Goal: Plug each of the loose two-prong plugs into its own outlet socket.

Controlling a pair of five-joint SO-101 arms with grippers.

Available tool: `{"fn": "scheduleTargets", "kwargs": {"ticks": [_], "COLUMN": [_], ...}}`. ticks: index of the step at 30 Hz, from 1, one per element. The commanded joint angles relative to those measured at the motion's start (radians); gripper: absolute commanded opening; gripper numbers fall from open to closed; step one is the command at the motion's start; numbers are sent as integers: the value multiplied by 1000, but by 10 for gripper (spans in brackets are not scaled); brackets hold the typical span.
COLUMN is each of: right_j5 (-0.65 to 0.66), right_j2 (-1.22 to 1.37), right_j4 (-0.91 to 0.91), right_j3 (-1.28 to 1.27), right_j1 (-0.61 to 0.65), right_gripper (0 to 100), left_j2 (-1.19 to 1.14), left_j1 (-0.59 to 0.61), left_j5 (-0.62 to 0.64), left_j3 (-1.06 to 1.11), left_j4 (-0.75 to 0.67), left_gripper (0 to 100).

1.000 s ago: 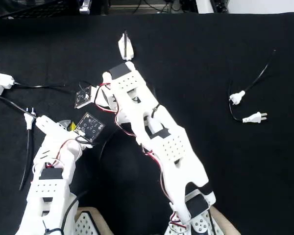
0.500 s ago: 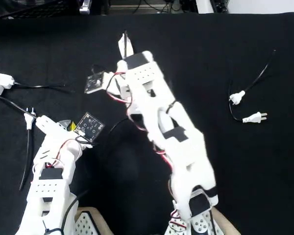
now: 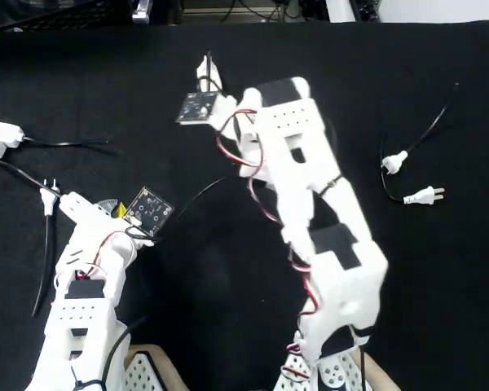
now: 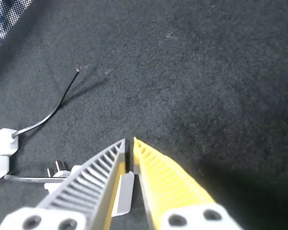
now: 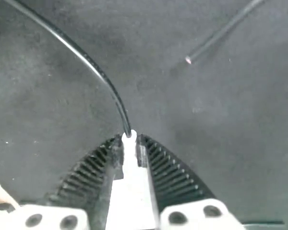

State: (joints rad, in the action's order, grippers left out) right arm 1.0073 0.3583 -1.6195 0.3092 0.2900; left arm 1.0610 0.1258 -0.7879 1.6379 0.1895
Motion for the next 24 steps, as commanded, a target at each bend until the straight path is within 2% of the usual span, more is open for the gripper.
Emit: {"fn": "scheduleTargets", "kwargs": {"ticks": [1,8,14,24], "right_j5": [-12,-20,-166,-315], "right_j2": [-125,-325,-463,-647], "right_j4": [101,358,603,692], "right_j3": [-111,-409,-613,-763], "right_j1": [-46,-37,-38,-41], "right_gripper": [12,12,12,12], "left_j2": [14,14,14,14], "left_j1": [7,7,7,7], "left_j5": [11,11,11,11], "left_j3": [-12,-13,-13,-13], "left_j4": [-23,-25,-25,-25], "left_gripper": [45,45,45,44]}}
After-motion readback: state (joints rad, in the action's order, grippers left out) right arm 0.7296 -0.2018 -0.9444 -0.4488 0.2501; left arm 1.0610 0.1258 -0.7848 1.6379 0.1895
